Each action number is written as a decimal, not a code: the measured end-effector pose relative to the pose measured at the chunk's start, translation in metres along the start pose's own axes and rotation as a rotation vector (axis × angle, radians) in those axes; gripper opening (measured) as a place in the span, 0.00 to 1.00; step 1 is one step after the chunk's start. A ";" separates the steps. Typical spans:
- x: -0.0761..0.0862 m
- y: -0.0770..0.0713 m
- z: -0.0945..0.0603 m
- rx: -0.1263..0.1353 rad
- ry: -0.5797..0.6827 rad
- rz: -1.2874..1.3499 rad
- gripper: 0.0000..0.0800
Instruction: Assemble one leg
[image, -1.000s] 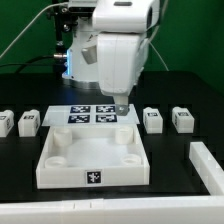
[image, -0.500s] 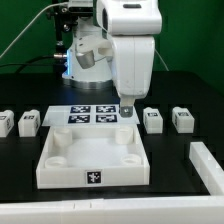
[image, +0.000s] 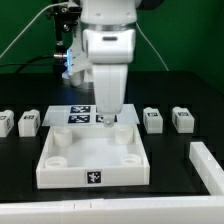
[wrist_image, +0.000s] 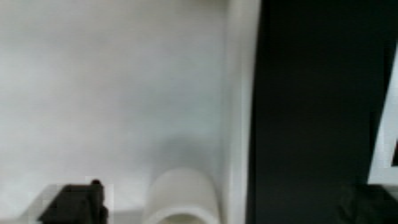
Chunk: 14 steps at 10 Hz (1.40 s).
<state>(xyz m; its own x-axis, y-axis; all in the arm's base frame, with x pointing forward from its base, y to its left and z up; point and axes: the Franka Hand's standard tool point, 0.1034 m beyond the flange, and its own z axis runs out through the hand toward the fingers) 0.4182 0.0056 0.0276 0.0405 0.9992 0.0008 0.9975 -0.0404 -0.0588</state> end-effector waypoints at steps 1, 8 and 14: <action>-0.003 0.000 0.010 0.006 0.005 0.009 0.81; -0.013 0.014 0.022 0.010 0.012 0.039 0.32; -0.013 0.015 0.021 0.005 0.013 0.040 0.07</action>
Offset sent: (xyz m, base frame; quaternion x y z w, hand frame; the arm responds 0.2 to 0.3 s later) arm 0.0228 -0.0034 -0.0136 0.0001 0.0235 -0.0010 0.9997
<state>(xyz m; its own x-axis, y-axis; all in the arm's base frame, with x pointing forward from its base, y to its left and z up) 0.4317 -0.0081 0.0058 0.0811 0.9966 0.0109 0.9947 -0.0802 -0.0640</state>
